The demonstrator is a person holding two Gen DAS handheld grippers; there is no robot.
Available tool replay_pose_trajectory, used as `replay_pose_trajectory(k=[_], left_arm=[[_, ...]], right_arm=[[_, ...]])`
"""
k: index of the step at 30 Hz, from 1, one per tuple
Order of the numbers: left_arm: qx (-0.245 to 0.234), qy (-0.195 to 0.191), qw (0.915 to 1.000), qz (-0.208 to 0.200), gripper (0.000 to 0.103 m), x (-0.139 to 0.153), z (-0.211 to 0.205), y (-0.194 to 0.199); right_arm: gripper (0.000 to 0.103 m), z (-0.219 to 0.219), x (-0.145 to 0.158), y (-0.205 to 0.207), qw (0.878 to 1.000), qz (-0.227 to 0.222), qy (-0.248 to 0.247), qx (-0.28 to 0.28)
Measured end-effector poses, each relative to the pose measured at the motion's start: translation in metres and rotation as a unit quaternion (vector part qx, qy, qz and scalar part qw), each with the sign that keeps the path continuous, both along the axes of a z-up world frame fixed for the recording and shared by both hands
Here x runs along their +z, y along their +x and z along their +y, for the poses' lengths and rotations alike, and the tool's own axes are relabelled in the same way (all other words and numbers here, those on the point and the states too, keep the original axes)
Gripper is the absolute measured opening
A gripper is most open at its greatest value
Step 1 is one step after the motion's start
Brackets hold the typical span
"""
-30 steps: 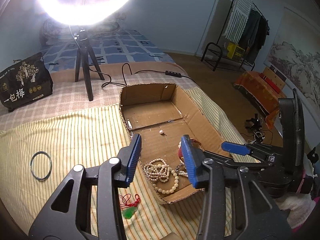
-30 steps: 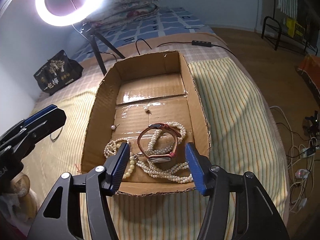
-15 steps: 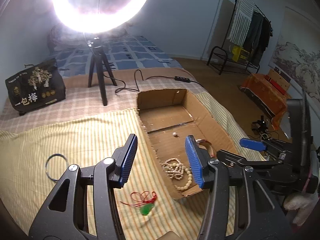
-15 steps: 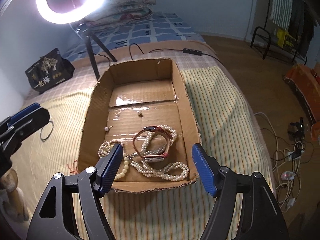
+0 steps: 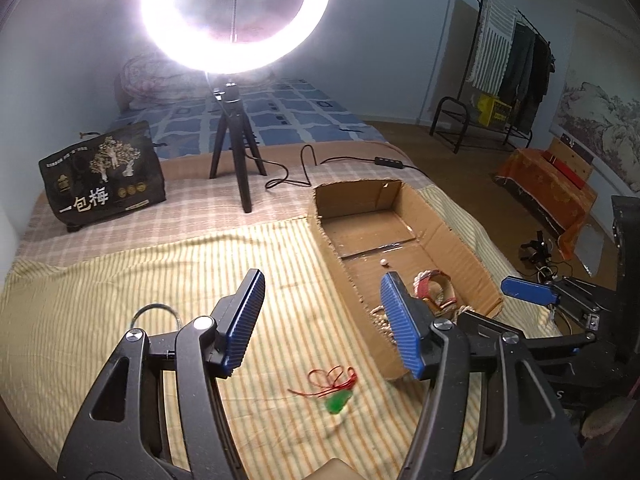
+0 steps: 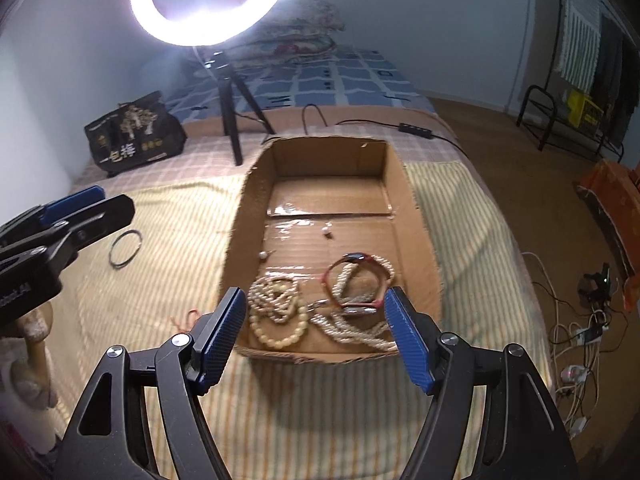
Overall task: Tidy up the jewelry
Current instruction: 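Withdraw both open tools from the box toward the black bangle and jade pendant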
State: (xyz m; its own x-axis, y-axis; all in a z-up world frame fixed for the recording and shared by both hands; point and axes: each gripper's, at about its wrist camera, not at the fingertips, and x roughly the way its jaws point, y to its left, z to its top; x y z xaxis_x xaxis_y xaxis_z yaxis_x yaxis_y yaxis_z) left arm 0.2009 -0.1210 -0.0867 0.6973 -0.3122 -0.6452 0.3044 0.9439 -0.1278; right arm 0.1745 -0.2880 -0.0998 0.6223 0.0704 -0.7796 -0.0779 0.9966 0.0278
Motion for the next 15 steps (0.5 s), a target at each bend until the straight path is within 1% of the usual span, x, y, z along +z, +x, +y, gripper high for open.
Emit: replay_pose_trajectory(k=[3, 6, 11, 15], left_arm=[[0.006, 0.006, 1.0, 0.0, 0.063, -0.001, 0.01, -0.002], [0.025, 0.001, 0.9997, 0.002, 0.067, -0.002, 0.029, 0.001], [0.061, -0.015, 0.9979, 0.02, 0.067, -0.008, 0.063, 0.01], [0.079, -0.013, 0.9964, 0.029, 0.067, -0.015, 0.086, 0.013]], right_arm=[[0.071, 0.009, -0.001, -0.005, 1.0, 0.004, 0.004, 0.008], [0.071, 0.02, -0.005, -0.013, 1.0, 0.011, 0.012, 0.026], [0.071, 0.037, -0.014, -0.025, 0.997, 0.026, 0.031, 0.058], [0.071, 0.058, -0.023, -0.037, 0.994, 0.034, 0.048, 0.097]])
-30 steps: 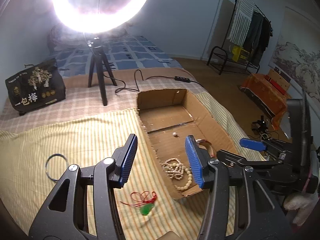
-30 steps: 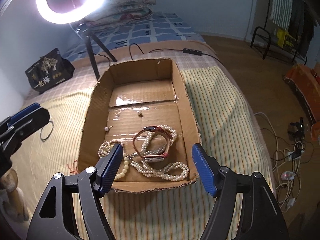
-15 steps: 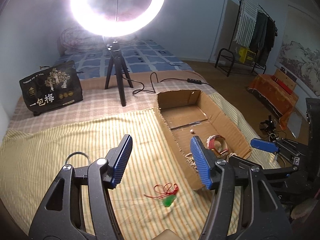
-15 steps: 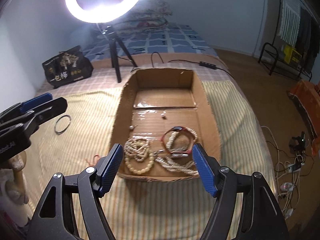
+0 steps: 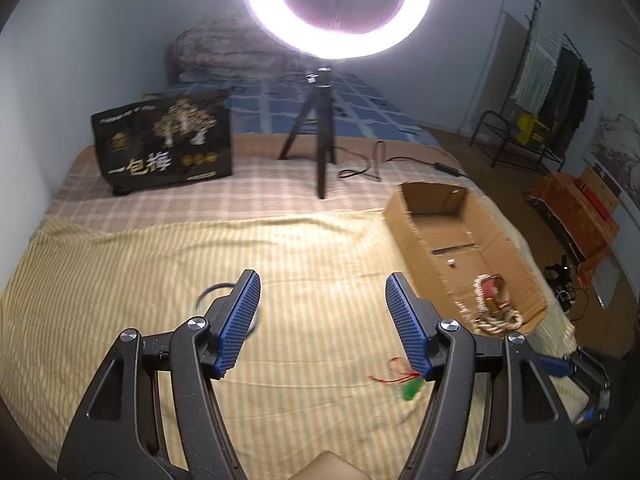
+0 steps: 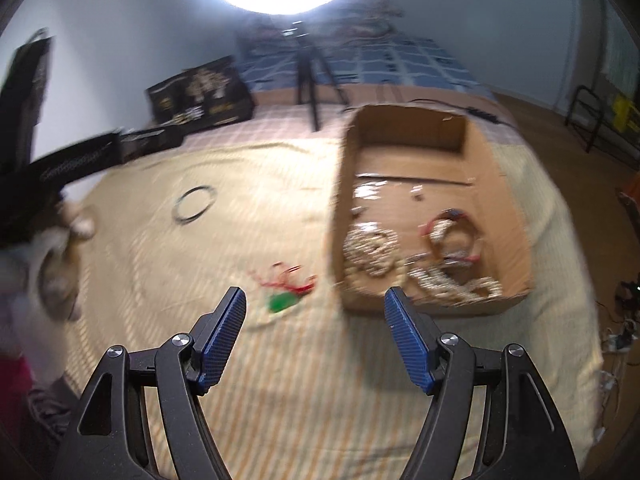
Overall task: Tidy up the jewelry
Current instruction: 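Withdraw both open tools from the box toward the black bangle and jade pendant, then lower the left tool onto the black bangle rim while the right tool approaches the jade pendant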
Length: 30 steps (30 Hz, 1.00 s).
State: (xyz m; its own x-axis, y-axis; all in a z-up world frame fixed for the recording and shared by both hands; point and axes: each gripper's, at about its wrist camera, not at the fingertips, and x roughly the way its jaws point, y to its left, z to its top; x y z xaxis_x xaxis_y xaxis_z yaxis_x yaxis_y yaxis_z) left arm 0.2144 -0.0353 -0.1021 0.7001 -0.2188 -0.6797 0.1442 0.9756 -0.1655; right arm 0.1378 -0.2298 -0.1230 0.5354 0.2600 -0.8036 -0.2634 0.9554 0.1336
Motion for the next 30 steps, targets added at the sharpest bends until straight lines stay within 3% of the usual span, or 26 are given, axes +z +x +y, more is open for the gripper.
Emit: replay_pose_trajectory(k=[7, 14, 18, 23, 26, 30], left_arm=[[0.014, 0.005, 0.9993, 0.034, 0.067, -0.024, 0.031, 0.003], [0.013, 0.007, 0.9976, 0.068, 0.067, -0.061, 0.056, 0.004], [0.021, -0.018, 0.9959, 0.086, 0.067, -0.079, 0.066, 0.011], [0.033, -0.027, 0.995, 0.09, 0.068, -0.089, 0.069, 0.024], [0.041, -0.026, 0.9944, 0.094, 0.074, -0.098, 0.066, 0.031], [0.044, -0.012, 0.9947, 0.092, 0.074, -0.11, 0.061, 0.039]], right_arm=[[0.071, 0.026, -0.032, -0.004, 0.999, 0.031, -0.011, 0.038], [0.068, 0.03, -0.055, 0.006, 0.998, 0.042, -0.015, 0.034], [0.064, 0.032, -0.062, 0.011, 0.998, 0.046, -0.015, 0.031], [0.06, 0.036, -0.073, 0.018, 0.998, 0.048, -0.023, 0.027], [0.06, 0.039, -0.076, 0.018, 0.998, 0.042, -0.037, 0.026], [0.06, 0.041, -0.08, 0.02, 0.998, 0.038, -0.04, 0.023]])
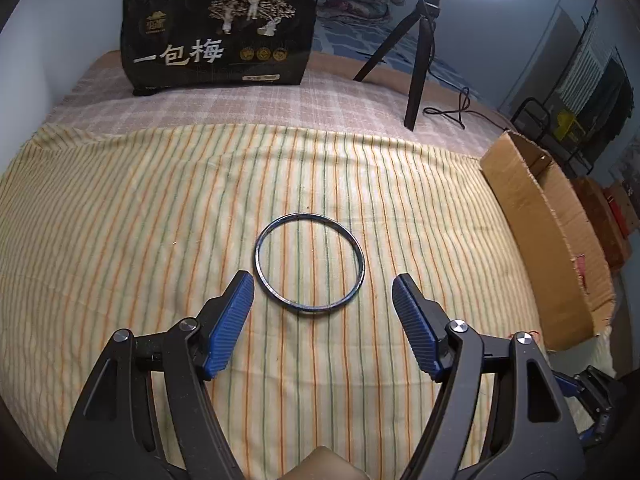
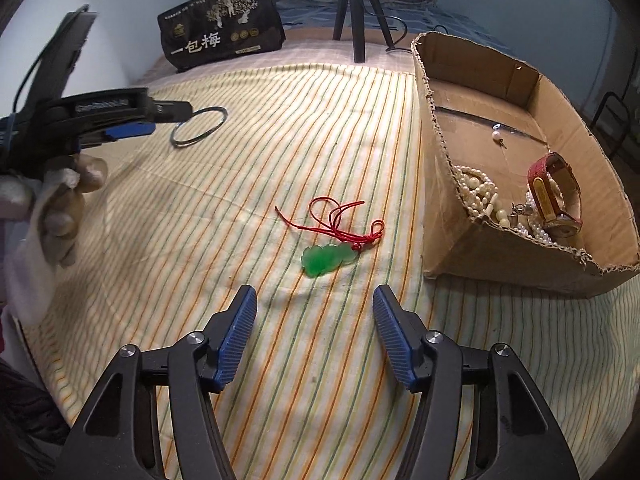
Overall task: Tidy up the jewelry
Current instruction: 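Lower the left tool onto the black bangle rim while the right tool approaches the jade pendant, then close the left tool on the bangle rim while the right tool closes on the green pendant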
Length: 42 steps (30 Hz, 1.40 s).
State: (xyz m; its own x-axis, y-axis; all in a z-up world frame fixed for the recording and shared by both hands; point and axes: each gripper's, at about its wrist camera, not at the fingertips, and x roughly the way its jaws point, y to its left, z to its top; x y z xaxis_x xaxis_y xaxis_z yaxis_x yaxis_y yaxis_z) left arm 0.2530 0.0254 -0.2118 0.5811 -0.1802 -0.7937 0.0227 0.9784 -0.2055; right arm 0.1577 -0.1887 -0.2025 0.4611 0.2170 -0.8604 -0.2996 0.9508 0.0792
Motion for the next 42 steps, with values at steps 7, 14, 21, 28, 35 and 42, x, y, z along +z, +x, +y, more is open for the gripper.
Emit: replay_pose_trajectory(k=[7, 14, 21, 28, 35, 42], left_arm=[[0.011, 0.053, 0.9985, -0.002, 0.078, -0.015, -0.008, 0.009], [0.022, 0.055, 0.9982, -0.002, 0.082, -0.02, -0.006, 0.017], [0.016, 0.068, 0.9976, 0.006, 0.087, -0.024, -0.013, 0.023], [0.025, 0.076, 0.9967, 0.012, 0.088, -0.027, -0.014, 0.031], [0.022, 0.083, 0.9963, 0.003, 0.075, -0.027, -0.014, 0.031], [0.02, 0.08, 0.9966, -0.001, 0.074, -0.027, -0.013, 0.03]], right_arm=[[0.06, -0.001, -0.002, 0.005, 1.0, 0.0, 0.008, -0.007], [0.06, 0.002, -0.003, 0.007, 1.0, -0.003, 0.003, -0.011], [0.06, 0.007, -0.004, 0.01, 1.0, -0.007, -0.008, -0.016], [0.06, 0.013, -0.006, 0.016, 1.0, -0.012, -0.01, -0.022], [0.055, 0.017, -0.008, 0.023, 0.999, -0.022, -0.004, -0.03], [0.038, 0.017, -0.009, 0.024, 0.999, -0.033, -0.006, -0.028]])
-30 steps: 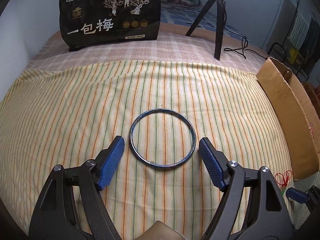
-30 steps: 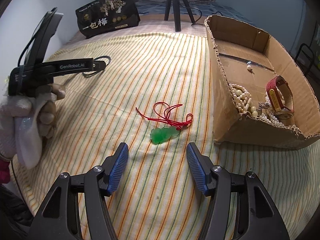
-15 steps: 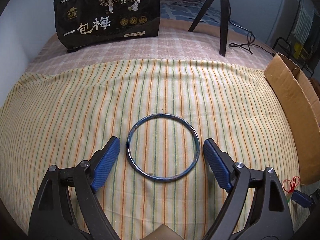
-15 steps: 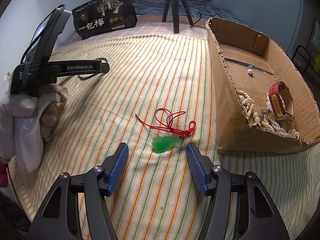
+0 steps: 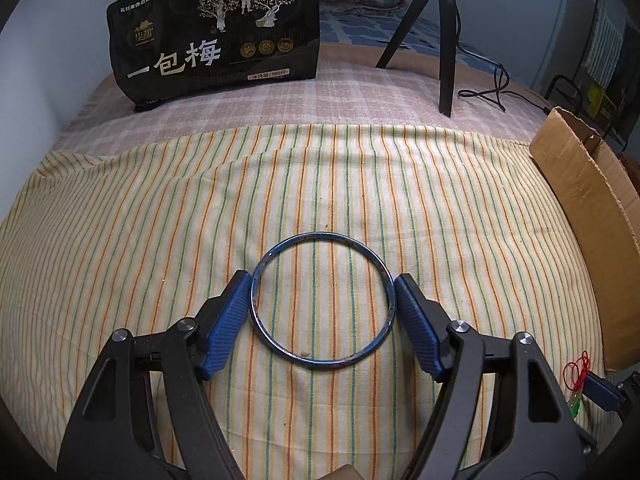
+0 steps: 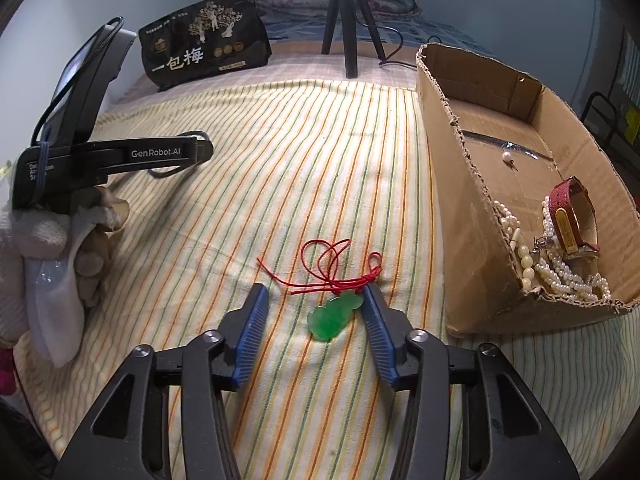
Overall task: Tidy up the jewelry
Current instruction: 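Close the left tool on the bangle rim while the right tool closes on the green pendant, then lift and carry the bangle and jade pendant in both tools into the box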
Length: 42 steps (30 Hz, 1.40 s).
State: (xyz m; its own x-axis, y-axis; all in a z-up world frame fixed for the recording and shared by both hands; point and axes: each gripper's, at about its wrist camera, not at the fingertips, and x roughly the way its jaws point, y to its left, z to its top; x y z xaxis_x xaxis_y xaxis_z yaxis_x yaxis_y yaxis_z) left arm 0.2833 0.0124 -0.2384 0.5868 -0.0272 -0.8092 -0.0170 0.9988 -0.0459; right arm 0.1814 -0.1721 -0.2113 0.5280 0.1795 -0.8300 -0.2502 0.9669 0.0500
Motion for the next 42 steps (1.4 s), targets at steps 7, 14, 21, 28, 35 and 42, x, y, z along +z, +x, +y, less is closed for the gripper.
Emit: replay_pose_trajectory(k=[7, 14, 21, 28, 35, 42], left_arm=[[-0.002, -0.003, 1.0, -0.002, 0.074, 0.001, 0.0, -0.003], [-0.007, -0.008, 0.9999, -0.004, 0.074, 0.002, 0.002, -0.007], [-0.005, -0.026, 0.9996, -0.006, 0.074, 0.009, 0.01, -0.013], [-0.006, -0.006, 0.9998, -0.018, 0.074, 0.021, 0.014, -0.024], [-0.013, -0.004, 0.9993, -0.036, 0.074, 0.045, 0.008, -0.036], [-0.03, -0.007, 0.9979, -0.057, 0.074, 0.077, -0.006, -0.048]], right_arm=[[0.015, -0.006, 0.0, -0.005, 1.0, 0.001, 0.011, 0.006], [0.007, -0.003, 0.003, -0.008, 1.0, 0.003, 0.01, 0.011], [0.005, -0.006, 0.007, -0.012, 1.0, 0.007, 0.02, 0.01], [0.004, -0.008, 0.02, -0.02, 0.999, -0.005, 0.032, 0.013], [0.004, -0.01, 0.042, -0.027, 0.999, -0.023, 0.046, 0.015], [0.004, -0.018, 0.067, -0.028, 0.997, -0.039, 0.07, 0.013]])
